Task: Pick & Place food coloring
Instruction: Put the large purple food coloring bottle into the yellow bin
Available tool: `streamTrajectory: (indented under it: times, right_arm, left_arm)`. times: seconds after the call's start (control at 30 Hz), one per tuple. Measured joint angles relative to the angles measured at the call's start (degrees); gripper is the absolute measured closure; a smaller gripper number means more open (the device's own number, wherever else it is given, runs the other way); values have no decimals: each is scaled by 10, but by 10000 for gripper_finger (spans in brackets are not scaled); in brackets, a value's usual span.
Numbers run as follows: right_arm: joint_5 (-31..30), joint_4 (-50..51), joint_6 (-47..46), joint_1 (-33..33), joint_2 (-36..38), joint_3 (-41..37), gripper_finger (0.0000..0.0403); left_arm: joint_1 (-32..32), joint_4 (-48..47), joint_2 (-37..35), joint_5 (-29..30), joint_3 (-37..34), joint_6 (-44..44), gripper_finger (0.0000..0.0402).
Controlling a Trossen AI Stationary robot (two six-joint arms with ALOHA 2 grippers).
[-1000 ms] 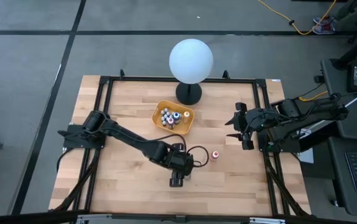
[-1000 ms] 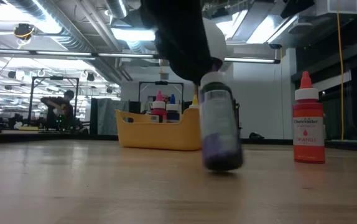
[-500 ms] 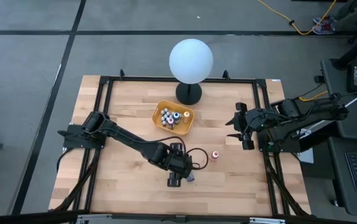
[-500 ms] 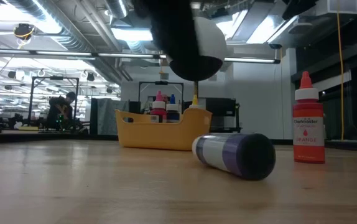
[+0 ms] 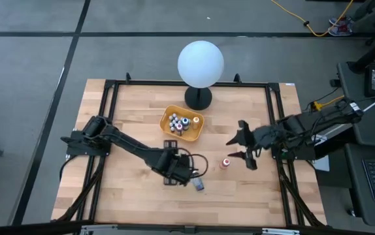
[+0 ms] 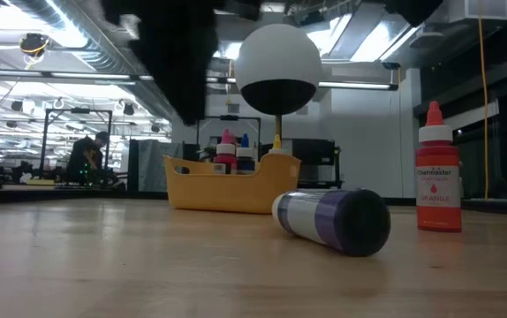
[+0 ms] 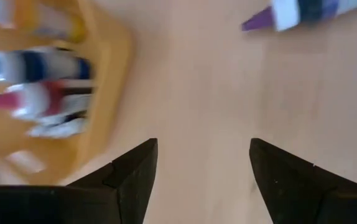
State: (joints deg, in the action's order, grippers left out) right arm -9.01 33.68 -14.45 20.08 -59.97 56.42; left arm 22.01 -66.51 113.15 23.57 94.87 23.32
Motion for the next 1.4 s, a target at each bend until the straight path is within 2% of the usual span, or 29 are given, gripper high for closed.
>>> streamTrajectory:
  times: [0.17,0.3,0.43,0.67,0.83,1.0,1.2,1.4]
  right_arm:
    - [-79,-33,-91,64,-53,1,193]
    - [-125,-102,-184,103,-130,1,204]
    - [-129,-190,-277,118,-230,14,217]
    - [-116,-167,-425,120,-395,119,225]
    - [-88,-128,-536,119,-484,195,220]
    - [-33,-55,-605,108,-542,248,180]
    - [-4,-9,-662,90,-553,255,118]
    - [0,15,-664,78,-555,255,118]
  left_arm:
    - [15,-6,-71,83,-60,9,153]
    - [16,6,-159,106,-131,40,153]
    - [18,8,-243,105,-183,64,153]
    - [51,7,-341,161,-224,34,153]
    - [82,7,-360,203,-225,-19,153]
    - [99,8,-362,223,-225,-45,153]
    - [105,12,-362,224,-225,-46,153]
    - [114,12,-362,217,-225,-46,153]
